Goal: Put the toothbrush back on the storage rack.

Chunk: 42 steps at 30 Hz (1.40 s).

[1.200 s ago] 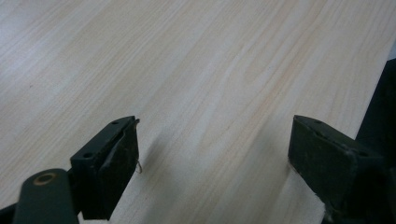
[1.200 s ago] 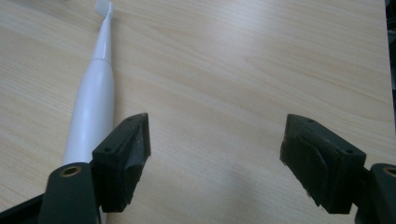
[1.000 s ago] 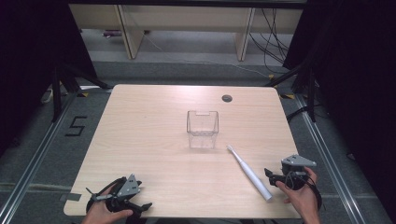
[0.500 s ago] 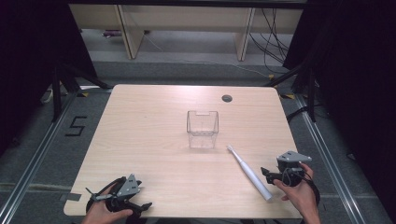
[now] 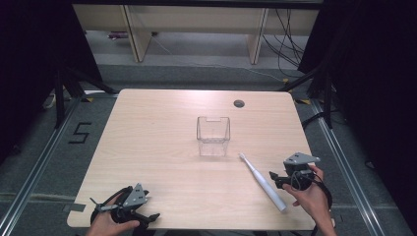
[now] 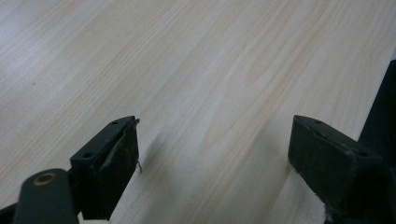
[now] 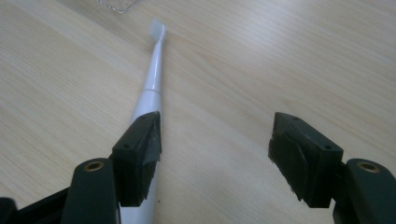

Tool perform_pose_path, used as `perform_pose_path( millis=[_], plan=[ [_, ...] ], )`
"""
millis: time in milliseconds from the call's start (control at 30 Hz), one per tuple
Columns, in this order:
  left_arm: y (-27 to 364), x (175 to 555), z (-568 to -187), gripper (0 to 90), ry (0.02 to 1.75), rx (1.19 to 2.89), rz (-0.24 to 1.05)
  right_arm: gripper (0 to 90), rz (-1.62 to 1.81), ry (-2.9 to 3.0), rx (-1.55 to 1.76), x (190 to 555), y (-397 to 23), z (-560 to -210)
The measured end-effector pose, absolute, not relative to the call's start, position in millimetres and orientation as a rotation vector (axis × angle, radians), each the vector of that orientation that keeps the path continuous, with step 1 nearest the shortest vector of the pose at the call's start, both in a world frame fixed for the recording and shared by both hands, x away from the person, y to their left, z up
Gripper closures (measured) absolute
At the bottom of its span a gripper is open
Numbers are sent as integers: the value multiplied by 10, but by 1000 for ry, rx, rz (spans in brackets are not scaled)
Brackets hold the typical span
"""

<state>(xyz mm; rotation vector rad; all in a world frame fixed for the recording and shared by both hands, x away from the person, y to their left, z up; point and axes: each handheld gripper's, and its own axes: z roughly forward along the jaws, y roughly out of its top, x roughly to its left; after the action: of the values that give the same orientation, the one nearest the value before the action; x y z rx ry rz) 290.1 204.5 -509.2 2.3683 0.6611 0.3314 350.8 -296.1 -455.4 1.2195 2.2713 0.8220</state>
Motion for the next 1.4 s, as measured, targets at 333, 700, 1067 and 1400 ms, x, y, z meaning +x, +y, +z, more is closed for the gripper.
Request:
perform_pose_path(
  millis=[333, 700, 1067, 1400],
  plan=[
    [2043, 2901, -5091, 157, 661, 2366, 330, 357, 815, 2314, 1186, 3581, -2802, -4494],
    [2038, 2899, -5093, 157, 661, 2366, 325, 319, 829, 2422, 1135, 3625, -2657, -4452],
    [2045, 2903, -5092, 157, 660, 2365, 325, 294, 667, 2565, 1117, 3703, -2514, -4547],
    [2042, 2910, -5099, 156, 658, 2368, 326, 408, 564, 2662, 1145, 3774, -2491, -4603]
  ],
)
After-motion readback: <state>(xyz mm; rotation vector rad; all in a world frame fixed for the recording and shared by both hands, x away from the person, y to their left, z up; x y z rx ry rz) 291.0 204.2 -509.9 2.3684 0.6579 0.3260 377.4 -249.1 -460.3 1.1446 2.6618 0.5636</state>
